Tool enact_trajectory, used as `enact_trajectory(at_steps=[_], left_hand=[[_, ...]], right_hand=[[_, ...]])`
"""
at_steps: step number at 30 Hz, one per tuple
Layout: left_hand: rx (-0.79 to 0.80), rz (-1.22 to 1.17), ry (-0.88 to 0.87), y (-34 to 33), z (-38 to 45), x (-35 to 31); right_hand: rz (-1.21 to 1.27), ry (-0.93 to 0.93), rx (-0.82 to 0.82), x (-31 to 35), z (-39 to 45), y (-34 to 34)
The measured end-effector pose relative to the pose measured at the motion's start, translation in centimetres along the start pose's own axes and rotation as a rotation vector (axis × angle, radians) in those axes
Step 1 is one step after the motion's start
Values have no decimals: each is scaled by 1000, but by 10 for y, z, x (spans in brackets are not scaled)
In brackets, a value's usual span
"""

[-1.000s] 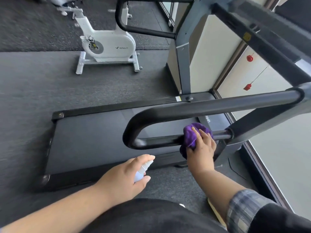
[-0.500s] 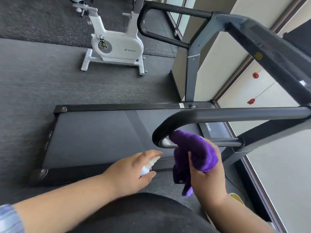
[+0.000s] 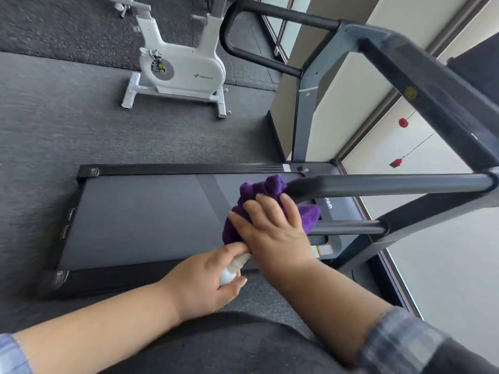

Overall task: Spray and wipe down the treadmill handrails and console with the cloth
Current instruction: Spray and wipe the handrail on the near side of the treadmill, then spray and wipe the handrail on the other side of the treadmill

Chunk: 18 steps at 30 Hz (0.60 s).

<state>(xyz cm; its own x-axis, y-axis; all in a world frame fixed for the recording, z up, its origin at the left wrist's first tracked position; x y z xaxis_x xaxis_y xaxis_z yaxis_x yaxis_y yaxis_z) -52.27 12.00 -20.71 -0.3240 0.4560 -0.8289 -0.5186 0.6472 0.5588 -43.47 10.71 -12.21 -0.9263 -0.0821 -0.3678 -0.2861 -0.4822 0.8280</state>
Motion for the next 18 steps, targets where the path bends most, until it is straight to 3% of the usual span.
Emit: enact_trajectory(at_steps=[4, 8, 13, 18], left_hand=[[-59, -59, 60, 5, -24, 11], [-226, -79, 124, 19, -45, 13], [-457, -11, 291, 42, -80, 20], [-739, 57, 477, 80, -136, 19]], right_hand=[[-36, 70, -7, 9, -6, -18], [9, 221, 169, 30, -11, -37], [298, 155, 322, 44, 9, -36], [648, 113, 338, 67, 49, -27]])
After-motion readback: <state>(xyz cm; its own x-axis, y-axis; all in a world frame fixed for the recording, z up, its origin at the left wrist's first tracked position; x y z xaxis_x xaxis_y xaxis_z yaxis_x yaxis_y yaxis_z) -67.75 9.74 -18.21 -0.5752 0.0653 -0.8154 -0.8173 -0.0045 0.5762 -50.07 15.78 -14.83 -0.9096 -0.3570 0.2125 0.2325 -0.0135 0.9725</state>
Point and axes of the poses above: each hand's wrist, its own z-axis towards the middle knuckle, its own y-axis out of the back of the hand, x = y × z, the point moved 9 cm from there along z, towards the middle knuckle, and after that the axes turned 5 degrees about -z, right-handed, at the moved point
